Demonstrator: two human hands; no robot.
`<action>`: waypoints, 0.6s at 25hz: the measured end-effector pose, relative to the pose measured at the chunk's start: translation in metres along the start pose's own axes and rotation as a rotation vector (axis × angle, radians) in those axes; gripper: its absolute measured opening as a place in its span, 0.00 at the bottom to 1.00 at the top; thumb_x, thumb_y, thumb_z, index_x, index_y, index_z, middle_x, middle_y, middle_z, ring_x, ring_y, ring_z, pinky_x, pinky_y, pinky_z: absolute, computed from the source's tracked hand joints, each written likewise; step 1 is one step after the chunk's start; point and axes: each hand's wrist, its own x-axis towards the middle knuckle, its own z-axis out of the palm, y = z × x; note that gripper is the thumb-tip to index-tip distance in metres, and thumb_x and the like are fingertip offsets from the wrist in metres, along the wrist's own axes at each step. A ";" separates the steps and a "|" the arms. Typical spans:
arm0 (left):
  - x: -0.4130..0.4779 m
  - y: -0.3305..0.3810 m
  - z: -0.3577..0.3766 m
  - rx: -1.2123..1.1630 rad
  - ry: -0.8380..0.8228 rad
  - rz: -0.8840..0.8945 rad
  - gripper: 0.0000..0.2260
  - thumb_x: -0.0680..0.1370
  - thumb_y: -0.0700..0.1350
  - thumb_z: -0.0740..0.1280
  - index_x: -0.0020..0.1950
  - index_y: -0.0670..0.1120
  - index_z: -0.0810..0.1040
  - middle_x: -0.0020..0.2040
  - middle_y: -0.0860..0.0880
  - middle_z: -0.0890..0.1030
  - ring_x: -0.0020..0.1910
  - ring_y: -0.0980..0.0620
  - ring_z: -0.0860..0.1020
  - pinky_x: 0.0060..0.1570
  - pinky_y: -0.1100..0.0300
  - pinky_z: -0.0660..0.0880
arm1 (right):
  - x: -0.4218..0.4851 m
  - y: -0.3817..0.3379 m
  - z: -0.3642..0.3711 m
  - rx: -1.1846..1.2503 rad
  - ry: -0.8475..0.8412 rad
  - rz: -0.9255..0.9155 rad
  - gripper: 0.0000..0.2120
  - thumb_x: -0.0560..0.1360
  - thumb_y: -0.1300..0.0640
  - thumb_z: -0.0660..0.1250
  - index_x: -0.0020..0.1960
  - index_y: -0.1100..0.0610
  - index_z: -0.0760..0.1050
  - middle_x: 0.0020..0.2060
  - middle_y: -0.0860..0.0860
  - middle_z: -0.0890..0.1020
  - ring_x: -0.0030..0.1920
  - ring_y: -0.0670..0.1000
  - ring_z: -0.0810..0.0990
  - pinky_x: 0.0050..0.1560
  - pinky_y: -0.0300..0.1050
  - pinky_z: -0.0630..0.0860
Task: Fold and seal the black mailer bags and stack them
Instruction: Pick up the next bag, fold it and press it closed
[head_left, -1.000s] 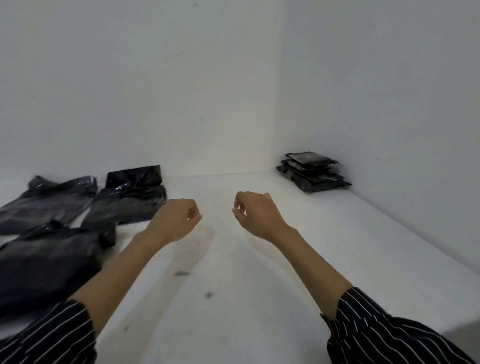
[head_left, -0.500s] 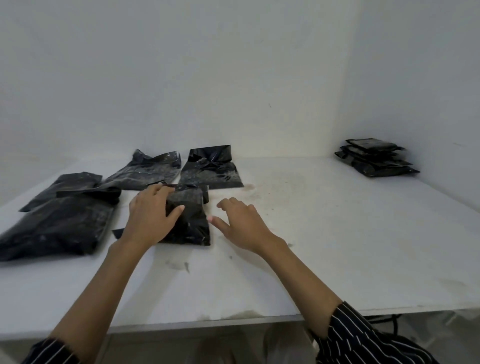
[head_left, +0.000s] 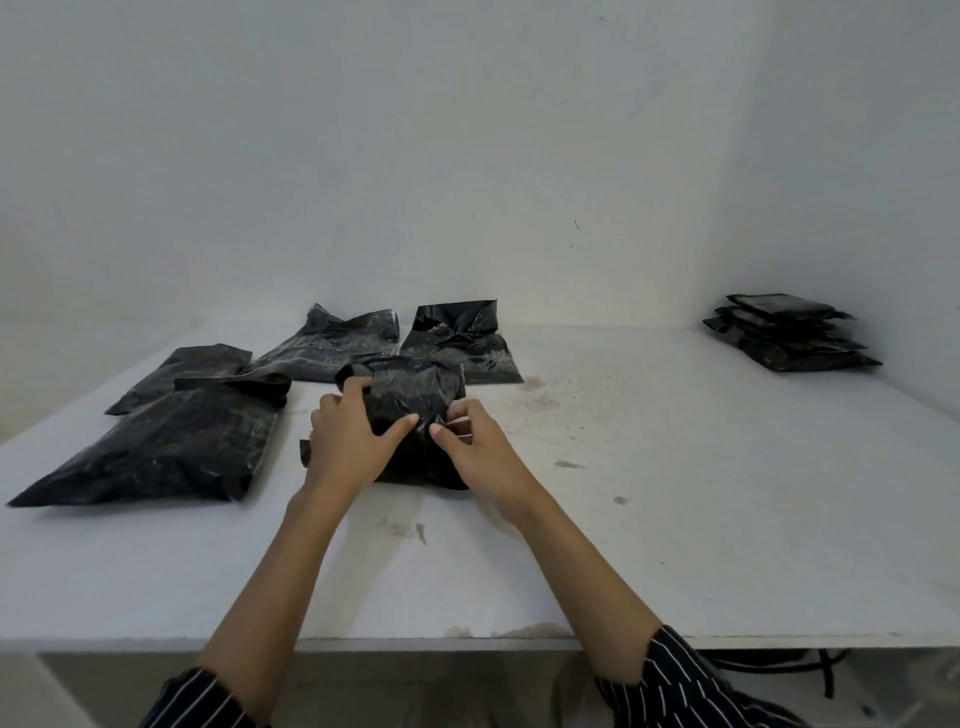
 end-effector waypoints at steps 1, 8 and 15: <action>-0.003 0.004 0.001 -0.074 0.049 0.011 0.28 0.72 0.56 0.70 0.68 0.47 0.66 0.61 0.40 0.72 0.62 0.41 0.71 0.59 0.48 0.71 | -0.003 -0.001 -0.003 0.073 0.035 0.005 0.08 0.78 0.54 0.63 0.54 0.56 0.69 0.48 0.50 0.77 0.48 0.49 0.76 0.43 0.37 0.72; -0.026 0.049 -0.002 -0.893 0.032 -0.303 0.24 0.74 0.50 0.71 0.66 0.48 0.68 0.53 0.50 0.80 0.52 0.53 0.78 0.52 0.54 0.76 | -0.030 -0.002 -0.056 0.674 0.246 0.095 0.10 0.74 0.54 0.70 0.53 0.54 0.72 0.46 0.52 0.84 0.45 0.47 0.84 0.45 0.42 0.78; -0.051 0.091 0.015 -0.826 -0.094 0.099 0.14 0.74 0.50 0.69 0.59 0.53 0.77 0.52 0.55 0.82 0.54 0.57 0.79 0.55 0.58 0.74 | -0.068 0.000 -0.107 0.768 0.350 -0.028 0.13 0.74 0.60 0.69 0.57 0.62 0.77 0.52 0.55 0.84 0.53 0.52 0.83 0.51 0.42 0.79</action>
